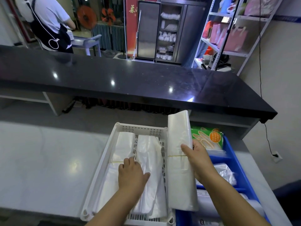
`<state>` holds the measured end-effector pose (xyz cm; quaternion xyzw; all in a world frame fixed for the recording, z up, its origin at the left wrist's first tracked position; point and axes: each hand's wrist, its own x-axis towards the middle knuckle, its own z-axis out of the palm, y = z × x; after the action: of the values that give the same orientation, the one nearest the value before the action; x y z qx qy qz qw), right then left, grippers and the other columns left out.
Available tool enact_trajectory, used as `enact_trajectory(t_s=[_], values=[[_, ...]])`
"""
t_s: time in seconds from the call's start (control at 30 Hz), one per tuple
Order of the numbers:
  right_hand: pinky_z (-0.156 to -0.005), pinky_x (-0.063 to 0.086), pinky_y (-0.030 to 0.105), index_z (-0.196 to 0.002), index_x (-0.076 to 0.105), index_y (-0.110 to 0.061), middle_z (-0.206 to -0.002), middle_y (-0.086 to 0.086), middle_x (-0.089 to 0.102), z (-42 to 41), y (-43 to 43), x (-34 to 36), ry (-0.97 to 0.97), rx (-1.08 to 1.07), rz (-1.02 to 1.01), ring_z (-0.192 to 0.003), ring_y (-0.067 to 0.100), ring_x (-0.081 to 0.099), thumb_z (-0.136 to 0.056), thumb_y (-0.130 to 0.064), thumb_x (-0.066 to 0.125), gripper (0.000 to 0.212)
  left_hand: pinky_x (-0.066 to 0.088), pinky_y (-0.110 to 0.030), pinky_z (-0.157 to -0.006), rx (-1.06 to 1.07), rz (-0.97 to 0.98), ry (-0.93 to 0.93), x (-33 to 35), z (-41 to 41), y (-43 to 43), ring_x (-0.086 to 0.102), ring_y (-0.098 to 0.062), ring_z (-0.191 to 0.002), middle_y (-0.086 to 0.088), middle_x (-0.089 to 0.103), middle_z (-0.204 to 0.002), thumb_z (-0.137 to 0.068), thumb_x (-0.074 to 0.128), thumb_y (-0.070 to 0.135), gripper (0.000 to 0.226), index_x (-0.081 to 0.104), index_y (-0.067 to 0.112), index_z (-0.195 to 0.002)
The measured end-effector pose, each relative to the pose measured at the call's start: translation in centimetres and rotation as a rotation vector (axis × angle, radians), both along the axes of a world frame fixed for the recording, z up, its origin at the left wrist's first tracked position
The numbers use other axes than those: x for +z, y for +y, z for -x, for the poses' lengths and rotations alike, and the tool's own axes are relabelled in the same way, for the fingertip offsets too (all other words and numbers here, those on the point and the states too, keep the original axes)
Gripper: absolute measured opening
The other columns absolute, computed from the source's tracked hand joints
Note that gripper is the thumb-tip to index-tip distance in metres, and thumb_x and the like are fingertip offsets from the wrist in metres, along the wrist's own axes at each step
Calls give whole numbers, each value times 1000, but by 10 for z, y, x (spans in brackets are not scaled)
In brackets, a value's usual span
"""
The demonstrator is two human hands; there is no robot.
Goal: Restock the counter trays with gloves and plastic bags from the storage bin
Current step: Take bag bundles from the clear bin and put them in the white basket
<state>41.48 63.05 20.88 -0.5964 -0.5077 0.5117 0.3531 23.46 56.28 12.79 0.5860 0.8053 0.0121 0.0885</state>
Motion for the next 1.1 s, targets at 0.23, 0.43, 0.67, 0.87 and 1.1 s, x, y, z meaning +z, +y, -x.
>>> enact_trajectory(t_s=[0.23,0.43,0.67,0.87,1.1], values=[[-81,57,49,-111,51,-24,-102,5,63,-17,-6,2,34,-2,-17,-92,25,64,-91,-23,58,21,35,-35,-96,86,-99,-299,-2,-25,-2,38,-26,-116,-7,50,-128,-87,46,45,50,43,19,-130],[-78,58,47,-103,51,-26,-101,5,63,-22,-11,2,21,24,-23,-91,24,64,-90,-24,59,15,52,-38,-85,399,-171,-986,1,-23,-4,60,-26,-95,-5,58,-113,-80,61,26,43,44,15,-119],[-73,58,41,-98,52,-25,-97,5,63,-17,-13,8,-17,99,-39,-88,23,65,-90,-23,59,10,48,-27,-58,292,-193,-876,10,-21,-10,59,-15,-74,1,61,-88,-73,49,7,33,51,20,-104],[-77,58,48,-97,56,-22,-97,6,67,11,-12,7,45,130,-26,-87,25,67,-90,-21,59,8,43,-34,-56,230,-429,-547,53,32,-17,56,-20,-63,-1,60,-73,-75,50,9,19,46,24,-86],[-79,58,47,-93,58,-20,-93,8,68,75,-20,-20,35,131,35,-85,27,67,-90,-17,57,4,39,-30,-48,335,-649,-450,95,101,-31,52,-20,-55,1,55,-64,-76,53,7,22,45,26,-82]])
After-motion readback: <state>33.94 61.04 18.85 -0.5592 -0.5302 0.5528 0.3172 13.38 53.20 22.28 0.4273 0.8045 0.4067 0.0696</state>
